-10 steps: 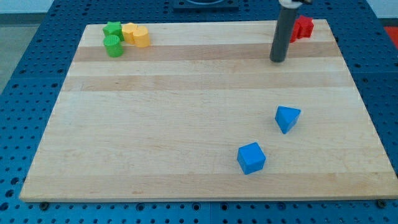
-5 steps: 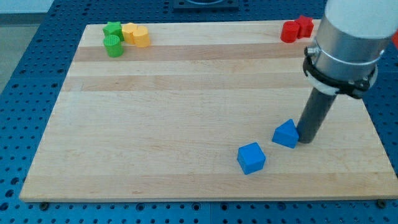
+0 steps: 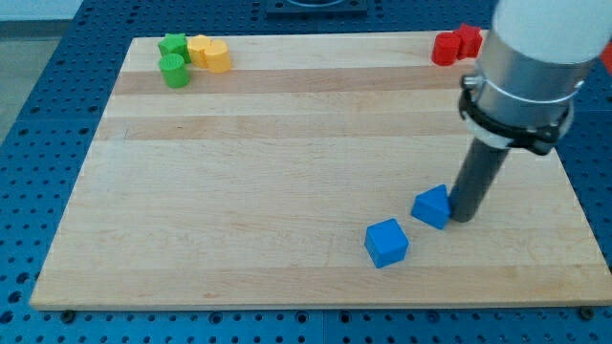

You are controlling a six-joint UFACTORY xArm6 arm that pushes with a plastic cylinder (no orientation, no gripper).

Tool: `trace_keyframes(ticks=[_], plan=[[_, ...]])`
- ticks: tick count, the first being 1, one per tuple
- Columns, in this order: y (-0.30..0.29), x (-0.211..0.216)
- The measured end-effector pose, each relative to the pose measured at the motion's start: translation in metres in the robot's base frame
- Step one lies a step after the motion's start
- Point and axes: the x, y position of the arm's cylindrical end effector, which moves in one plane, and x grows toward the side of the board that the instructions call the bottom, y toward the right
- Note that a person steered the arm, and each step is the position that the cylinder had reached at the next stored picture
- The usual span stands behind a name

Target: Place the triangle parallel to the cube

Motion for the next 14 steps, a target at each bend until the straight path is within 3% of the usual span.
trace_keyframes(ticks=[6,9,14], plan=[[-0.129,0.000],[-0.083,-0.032],[-0.141,-0.023]])
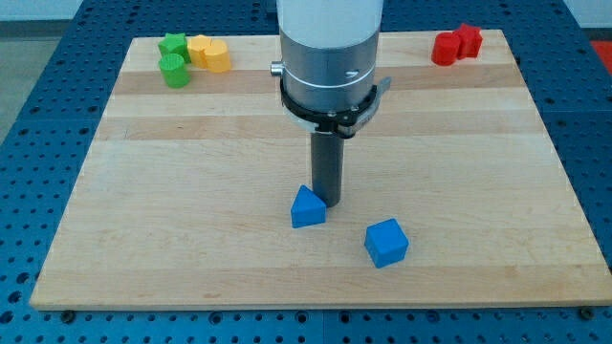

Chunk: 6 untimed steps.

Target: Place the triangle parallel to the cube

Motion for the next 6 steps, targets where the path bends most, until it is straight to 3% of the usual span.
trace_keyframes(ticks=[2,5,6], plan=[[-0.037,-0.001],[-0.040,0.046],[-0.037,0.030]])
